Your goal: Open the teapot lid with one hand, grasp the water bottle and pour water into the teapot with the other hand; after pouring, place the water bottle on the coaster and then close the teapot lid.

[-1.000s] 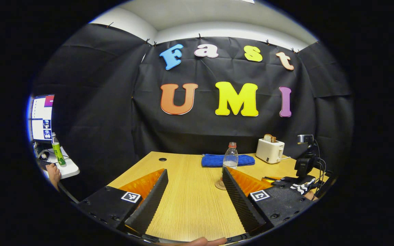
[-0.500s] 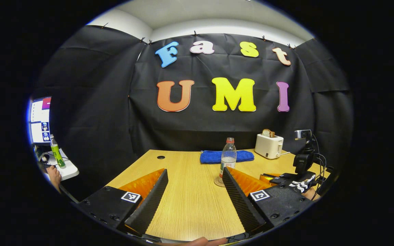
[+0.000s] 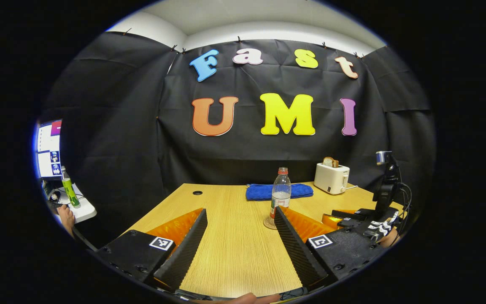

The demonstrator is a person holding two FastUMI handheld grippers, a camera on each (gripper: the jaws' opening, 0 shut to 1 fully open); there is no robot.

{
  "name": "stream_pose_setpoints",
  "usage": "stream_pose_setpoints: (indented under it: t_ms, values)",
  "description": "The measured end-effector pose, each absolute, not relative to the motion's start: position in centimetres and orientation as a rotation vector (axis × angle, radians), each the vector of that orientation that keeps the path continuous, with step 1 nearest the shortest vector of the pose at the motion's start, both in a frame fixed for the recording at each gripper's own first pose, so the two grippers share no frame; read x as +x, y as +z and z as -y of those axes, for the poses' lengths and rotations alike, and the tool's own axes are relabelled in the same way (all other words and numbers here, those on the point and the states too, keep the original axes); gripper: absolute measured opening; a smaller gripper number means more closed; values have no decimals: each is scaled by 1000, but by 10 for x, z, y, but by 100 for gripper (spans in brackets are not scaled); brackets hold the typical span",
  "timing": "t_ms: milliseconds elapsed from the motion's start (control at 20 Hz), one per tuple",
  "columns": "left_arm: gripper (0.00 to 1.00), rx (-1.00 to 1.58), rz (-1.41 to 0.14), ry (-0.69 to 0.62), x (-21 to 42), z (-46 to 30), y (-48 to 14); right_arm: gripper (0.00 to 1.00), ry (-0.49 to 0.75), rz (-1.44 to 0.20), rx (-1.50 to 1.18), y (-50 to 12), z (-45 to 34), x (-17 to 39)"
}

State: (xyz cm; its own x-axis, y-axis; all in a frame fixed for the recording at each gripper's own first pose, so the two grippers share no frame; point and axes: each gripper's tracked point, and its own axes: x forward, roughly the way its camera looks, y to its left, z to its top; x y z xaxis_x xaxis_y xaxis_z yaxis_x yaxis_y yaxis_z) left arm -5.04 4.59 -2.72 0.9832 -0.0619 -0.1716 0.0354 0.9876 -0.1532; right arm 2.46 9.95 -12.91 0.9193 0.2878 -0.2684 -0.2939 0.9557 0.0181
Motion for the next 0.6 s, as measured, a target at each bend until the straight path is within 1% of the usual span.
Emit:
stream_pose_setpoints:
  t_ms: [100, 150, 200, 250, 300, 350, 400, 450, 600]
  values:
    - [100, -147, -179, -49, -49, -43, -29, 47, 292, -251, -27, -116, -96, 15]
    - [100, -144, -181, -49, -49, -41, -30, 55, 285, -243, -26, -110, -92, 10]
    - [100, -139, -181, -47, -49, -40, -30, 58, 278, -236, -23, -104, -89, 5]
    - [100, -134, -181, -47, -49, -38, -31, 64, 270, -224, -13, -96, -84, 0]
    - [100, -130, -183, -48, -48, -35, -31, 67, 261, -212, 0, -88, -80, -5]
    - [100, -133, -185, -52, -48, -32, -31, 72, 247, -203, 15, -79, -73, -9]
    - [100, -140, -189, -62, -49, -26, -32, 74, 235, -194, 31, -71, -66, -13]
    - [100, -148, -191, -72, -50, -21, -32, 77, 217, -185, 39, -62, -57, -17]
    - [100, -153, -173, -80, -51, -14, -25, 93, 162, -116, 42, -29, -26, -31]
